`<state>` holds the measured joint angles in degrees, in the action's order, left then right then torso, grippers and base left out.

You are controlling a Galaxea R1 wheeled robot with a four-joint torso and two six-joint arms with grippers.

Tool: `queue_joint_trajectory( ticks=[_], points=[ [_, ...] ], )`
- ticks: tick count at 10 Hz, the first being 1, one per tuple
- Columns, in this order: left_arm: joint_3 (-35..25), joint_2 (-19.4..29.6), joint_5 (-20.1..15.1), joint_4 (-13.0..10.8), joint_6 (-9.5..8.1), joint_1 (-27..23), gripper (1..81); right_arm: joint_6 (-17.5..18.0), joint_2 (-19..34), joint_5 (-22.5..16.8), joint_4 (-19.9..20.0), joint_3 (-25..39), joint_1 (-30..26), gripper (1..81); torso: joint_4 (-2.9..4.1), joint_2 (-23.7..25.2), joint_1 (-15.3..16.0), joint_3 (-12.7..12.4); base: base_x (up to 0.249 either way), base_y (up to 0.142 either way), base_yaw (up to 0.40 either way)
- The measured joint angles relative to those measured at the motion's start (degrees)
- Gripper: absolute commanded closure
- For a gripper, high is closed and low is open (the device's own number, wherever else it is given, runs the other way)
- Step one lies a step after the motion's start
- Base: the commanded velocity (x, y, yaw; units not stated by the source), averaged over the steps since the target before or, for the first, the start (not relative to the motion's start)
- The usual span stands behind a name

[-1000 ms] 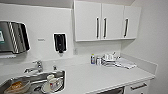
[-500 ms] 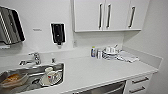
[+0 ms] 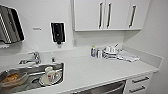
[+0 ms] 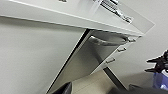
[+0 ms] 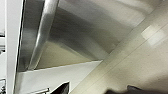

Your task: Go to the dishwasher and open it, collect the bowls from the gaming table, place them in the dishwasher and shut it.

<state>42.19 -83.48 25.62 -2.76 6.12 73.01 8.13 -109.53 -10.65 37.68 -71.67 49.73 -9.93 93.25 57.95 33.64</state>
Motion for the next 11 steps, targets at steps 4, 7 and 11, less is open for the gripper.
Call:
queue_joint_trajectory(
  ticks=[4,7,11],
  points=[
    [-0.07,0.93,1.50,-0.74,-0.17,-2.08,1.0,5.64,0.60,-8.89,2.69,-1.21,-7.67,1.0,0.00,0.00,0.05,0.02,0.000,0.000,0.000],
    [-0.52,0.46,1.39,-0.74,-0.39,-4.49,1.0,13.82,-2.67,-15.58,2.50,-8.48,-12.63,1.0,0.00,0.00,0.07,0.02,0.000,0.000,0.000],
    [-0.16,-0.43,1.24,-0.71,-1.80,-4.44,1.0,22.05,-12.87,-21.39,-0.67,-16.53,-15.42,1.0,0.00,0.00,0.07,0.05,0.000,0.000,0.000]
  ],
)
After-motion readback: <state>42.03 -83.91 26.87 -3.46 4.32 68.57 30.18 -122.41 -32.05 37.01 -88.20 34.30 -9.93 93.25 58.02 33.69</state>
